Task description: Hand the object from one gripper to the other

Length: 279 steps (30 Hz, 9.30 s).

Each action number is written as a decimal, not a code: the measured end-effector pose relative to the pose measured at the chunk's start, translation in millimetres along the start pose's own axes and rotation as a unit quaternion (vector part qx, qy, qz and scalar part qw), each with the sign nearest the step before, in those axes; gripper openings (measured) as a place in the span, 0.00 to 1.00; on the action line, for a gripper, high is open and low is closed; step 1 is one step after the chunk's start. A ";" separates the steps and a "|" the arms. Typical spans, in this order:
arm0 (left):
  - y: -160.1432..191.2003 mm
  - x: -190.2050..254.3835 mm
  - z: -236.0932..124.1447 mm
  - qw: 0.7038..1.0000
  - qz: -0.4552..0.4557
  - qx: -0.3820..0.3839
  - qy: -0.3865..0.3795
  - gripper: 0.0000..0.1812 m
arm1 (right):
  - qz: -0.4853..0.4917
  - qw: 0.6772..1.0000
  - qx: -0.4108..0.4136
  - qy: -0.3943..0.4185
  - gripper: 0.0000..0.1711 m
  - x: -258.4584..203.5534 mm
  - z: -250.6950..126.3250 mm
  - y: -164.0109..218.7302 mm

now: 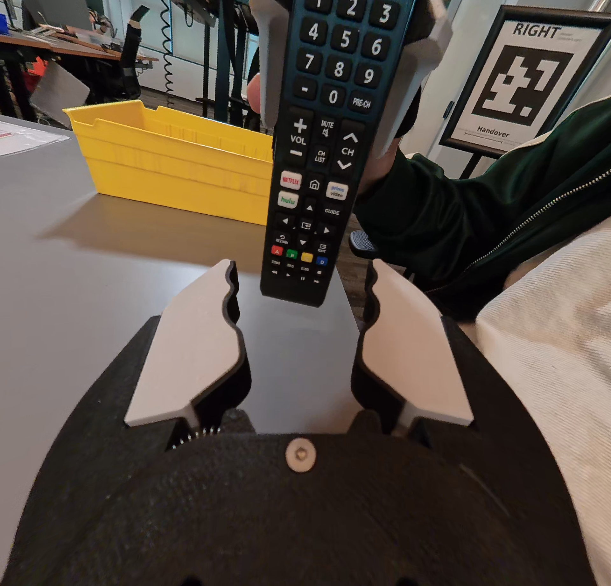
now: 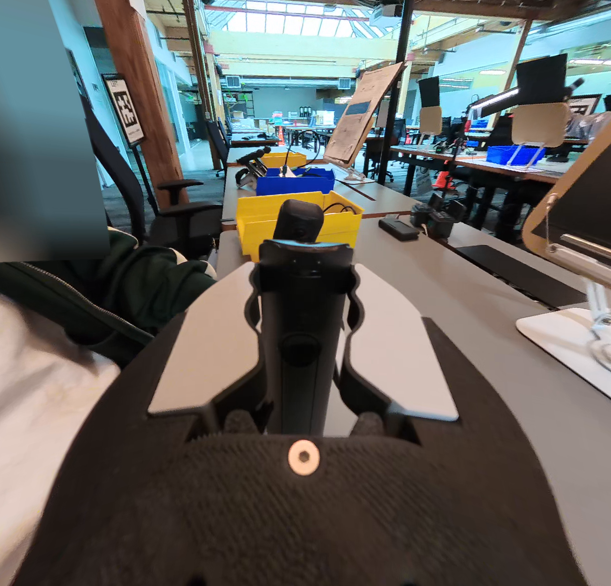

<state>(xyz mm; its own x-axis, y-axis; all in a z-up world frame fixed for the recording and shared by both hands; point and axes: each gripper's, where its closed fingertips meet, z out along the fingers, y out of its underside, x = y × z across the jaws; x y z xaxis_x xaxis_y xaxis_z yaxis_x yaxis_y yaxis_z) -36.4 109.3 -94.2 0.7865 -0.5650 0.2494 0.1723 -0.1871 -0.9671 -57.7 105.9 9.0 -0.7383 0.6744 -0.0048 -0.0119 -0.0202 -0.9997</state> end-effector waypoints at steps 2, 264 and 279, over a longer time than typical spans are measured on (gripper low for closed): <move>2.2 0.1 1.4 1.000 0.002 -0.006 -0.001 0.42 | 0.004 1.000 0.008 -0.004 0.30 -1.8 0.9 -2.0; -21.4 -87.2 -71.1 0.835 0.300 -0.161 -0.433 0.13 | -0.075 0.986 -0.075 0.126 0.35 16.0 -19.7 -22.6; -57.7 -85.8 -112.9 0.528 0.567 -0.318 -0.546 0.14 | 0.392 0.917 0.025 0.072 0.35 54.9 -11.9 51.5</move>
<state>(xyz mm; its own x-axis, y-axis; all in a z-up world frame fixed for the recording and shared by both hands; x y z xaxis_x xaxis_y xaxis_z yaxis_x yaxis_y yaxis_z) -180.7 77.8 -54.2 0.1016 0.1317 -0.9861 -0.7377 -0.6550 -0.1635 -90.8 150.6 -43.0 -0.4361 0.5286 -0.7283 0.4511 -0.5719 -0.6852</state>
